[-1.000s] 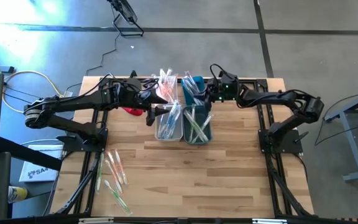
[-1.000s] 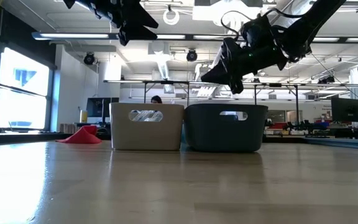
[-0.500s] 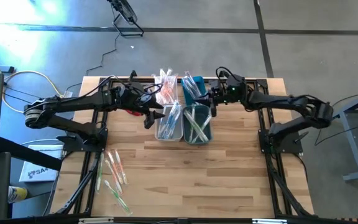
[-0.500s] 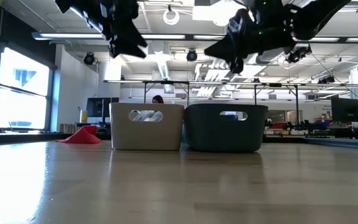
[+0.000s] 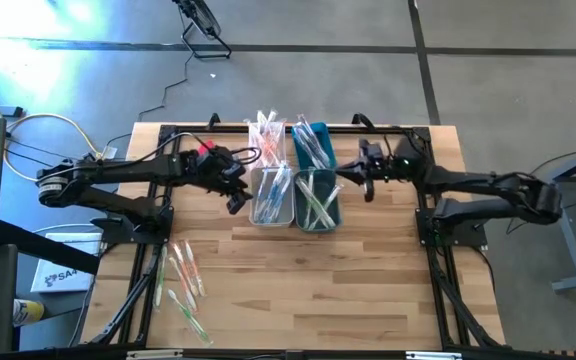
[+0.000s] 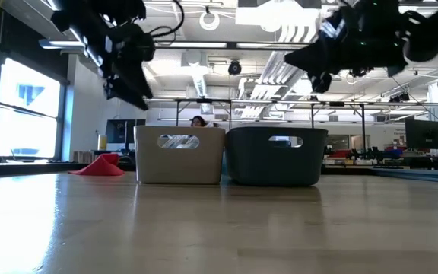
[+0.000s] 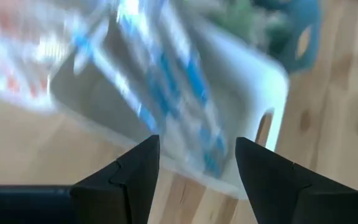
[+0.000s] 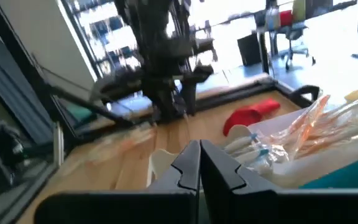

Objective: Pick & Place Toothbrushes
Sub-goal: Put the orange toothbrush into the transparent bin

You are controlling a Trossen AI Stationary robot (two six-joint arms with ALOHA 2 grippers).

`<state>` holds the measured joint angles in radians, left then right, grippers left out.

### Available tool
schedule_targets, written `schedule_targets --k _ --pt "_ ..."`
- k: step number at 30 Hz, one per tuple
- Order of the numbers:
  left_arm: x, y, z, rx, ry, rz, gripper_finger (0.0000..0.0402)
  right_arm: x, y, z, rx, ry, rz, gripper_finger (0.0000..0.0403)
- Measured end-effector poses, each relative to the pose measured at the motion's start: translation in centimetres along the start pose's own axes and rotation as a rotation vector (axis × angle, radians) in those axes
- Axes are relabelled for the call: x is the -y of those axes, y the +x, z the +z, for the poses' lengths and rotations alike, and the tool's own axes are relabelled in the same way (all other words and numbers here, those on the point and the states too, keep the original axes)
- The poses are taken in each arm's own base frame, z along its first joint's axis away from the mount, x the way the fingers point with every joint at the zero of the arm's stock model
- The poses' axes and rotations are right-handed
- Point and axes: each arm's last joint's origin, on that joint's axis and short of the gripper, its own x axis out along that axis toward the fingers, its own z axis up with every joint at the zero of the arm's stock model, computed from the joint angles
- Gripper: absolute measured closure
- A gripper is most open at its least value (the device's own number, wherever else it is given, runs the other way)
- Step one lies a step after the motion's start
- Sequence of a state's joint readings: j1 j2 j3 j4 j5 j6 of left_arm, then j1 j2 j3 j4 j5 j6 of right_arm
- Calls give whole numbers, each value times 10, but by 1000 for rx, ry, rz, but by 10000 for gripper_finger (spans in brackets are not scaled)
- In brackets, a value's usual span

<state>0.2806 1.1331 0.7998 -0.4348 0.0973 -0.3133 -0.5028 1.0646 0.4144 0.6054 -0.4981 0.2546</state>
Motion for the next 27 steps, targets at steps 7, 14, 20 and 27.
schedule_targets --k 7,14,20,27 --pt "-4 -6 -15 -139 -169 52 194 -5 -28 -26 257 -28 -30 400" --pt "7 -11 -32 -298 -444 45 194 -4 -33 -37 264 -45 -90 400" --pt "27 -14 -50 -436 -629 84 194 -4 -33 -37 265 -48 -90 399" --pt "49 -17 -64 -441 -716 139 194 -4 -33 -37 265 -48 -89 399"
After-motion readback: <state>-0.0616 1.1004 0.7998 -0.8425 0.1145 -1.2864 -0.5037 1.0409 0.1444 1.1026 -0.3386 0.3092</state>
